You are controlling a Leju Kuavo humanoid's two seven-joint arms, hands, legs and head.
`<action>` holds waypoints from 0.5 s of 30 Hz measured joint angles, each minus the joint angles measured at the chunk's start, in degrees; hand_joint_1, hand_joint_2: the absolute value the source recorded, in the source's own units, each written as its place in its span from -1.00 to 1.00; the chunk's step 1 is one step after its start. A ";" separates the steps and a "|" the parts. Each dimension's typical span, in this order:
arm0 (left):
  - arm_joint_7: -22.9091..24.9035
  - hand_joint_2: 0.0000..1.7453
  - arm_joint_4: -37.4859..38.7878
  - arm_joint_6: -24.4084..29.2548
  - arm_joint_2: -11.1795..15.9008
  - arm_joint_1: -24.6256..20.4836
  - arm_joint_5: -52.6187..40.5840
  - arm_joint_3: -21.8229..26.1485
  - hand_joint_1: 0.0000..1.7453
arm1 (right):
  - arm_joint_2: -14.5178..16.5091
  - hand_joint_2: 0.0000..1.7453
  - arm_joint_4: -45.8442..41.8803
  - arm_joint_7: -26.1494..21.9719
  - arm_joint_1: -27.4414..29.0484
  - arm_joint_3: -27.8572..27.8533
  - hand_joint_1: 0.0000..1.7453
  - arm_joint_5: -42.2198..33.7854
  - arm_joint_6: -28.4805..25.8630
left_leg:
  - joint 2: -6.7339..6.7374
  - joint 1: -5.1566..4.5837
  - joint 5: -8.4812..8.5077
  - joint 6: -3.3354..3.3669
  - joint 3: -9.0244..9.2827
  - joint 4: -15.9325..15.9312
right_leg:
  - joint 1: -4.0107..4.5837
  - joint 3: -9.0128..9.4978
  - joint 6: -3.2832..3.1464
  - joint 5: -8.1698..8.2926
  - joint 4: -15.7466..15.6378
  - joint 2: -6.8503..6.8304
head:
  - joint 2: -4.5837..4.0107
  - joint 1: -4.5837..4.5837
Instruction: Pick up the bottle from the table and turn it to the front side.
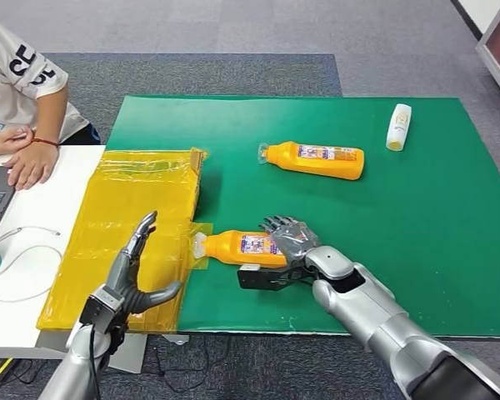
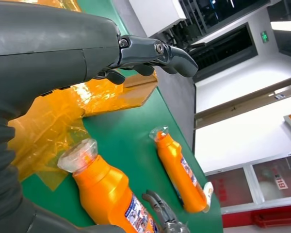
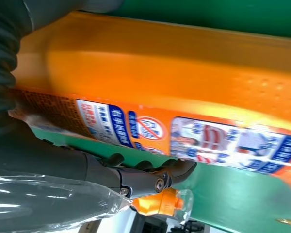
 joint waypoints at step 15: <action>0.05 1.00 -0.92 -0.02 -0.03 0.01 -0.10 0.19 -1.00 | 1.20 1.00 1.33 0.40 -0.66 -0.49 0.40 0.34 0.77 | 0.00 0.00 0.01 -0.01 -0.01 0.00 | 0.00 0.00 0.00 0.00 0.00 0.00 | 0.00 0.00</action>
